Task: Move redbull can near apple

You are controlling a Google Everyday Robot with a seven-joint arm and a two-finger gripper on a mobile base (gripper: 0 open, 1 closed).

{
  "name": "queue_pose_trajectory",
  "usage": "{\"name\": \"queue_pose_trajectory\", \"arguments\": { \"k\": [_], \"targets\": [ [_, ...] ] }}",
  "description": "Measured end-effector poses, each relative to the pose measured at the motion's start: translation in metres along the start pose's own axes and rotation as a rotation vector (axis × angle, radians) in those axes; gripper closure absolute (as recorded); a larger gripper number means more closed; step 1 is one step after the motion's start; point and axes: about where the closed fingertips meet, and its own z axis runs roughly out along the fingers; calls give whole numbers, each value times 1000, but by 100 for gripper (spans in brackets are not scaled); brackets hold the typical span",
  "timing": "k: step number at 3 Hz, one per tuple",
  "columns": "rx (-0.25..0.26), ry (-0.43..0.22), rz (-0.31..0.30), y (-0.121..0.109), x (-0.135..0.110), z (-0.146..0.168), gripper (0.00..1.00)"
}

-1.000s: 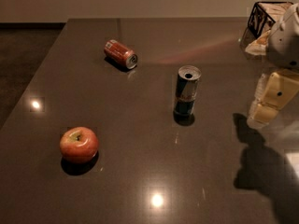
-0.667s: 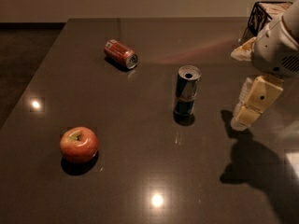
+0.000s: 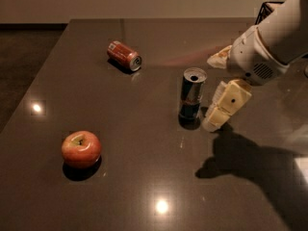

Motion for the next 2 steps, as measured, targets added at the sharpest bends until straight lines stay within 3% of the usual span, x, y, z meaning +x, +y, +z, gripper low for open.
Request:
{"name": "queue_pose_trajectory", "arguments": {
  "k": [2],
  "targets": [
    [-30, -103, -5, -4, -32, 23, 0]
  ]
}}
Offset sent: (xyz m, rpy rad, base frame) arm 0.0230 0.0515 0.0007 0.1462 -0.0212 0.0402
